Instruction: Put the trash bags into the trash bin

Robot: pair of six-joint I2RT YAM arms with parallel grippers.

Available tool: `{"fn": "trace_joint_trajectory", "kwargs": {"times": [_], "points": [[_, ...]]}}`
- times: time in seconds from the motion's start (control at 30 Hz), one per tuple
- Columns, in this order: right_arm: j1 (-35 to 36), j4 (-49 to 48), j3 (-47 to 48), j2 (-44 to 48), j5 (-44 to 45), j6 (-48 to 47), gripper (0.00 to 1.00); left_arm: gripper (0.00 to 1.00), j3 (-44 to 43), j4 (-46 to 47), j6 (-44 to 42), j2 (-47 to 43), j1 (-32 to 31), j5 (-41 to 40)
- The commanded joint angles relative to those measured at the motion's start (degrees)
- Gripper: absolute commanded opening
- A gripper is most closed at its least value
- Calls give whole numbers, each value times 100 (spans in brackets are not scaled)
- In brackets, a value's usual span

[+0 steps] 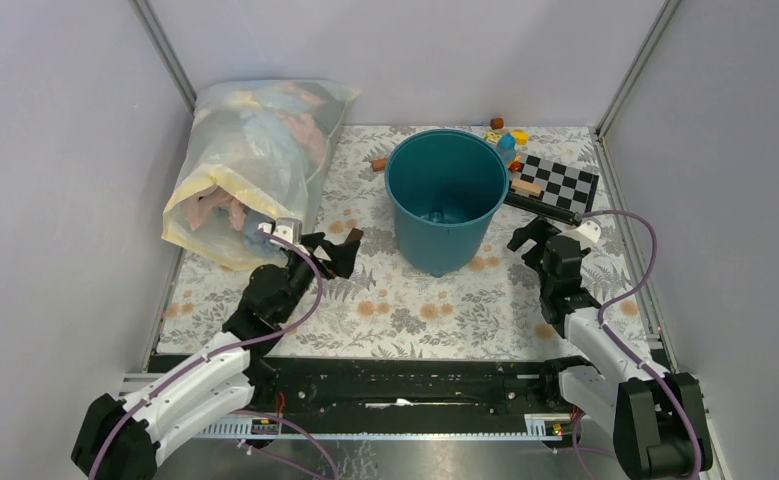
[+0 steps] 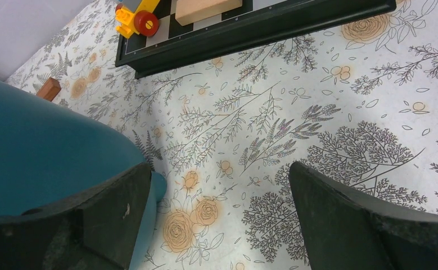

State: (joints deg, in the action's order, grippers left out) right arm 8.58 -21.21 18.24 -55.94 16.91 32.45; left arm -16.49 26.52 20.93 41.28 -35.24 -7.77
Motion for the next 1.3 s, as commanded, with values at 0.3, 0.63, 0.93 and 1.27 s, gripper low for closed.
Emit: {"fn": "trace_joint_trajectory", "kwargs": {"times": [0.3,0.63,0.93,1.27], "points": [[28,106,72,201,102,414,100,84,264,-679,601,-1025,13,-3172],[28,41,7,216,234,372,100,63,182,-1343,1787,-595,1241,-2892],[24,-98,-10,73,200,361,100,73,-184,-1659,2861,335,3226,-1045],[25,-34,104,-128,111,314,100,78,-183,133,3649,2321,4623,1563]]}}
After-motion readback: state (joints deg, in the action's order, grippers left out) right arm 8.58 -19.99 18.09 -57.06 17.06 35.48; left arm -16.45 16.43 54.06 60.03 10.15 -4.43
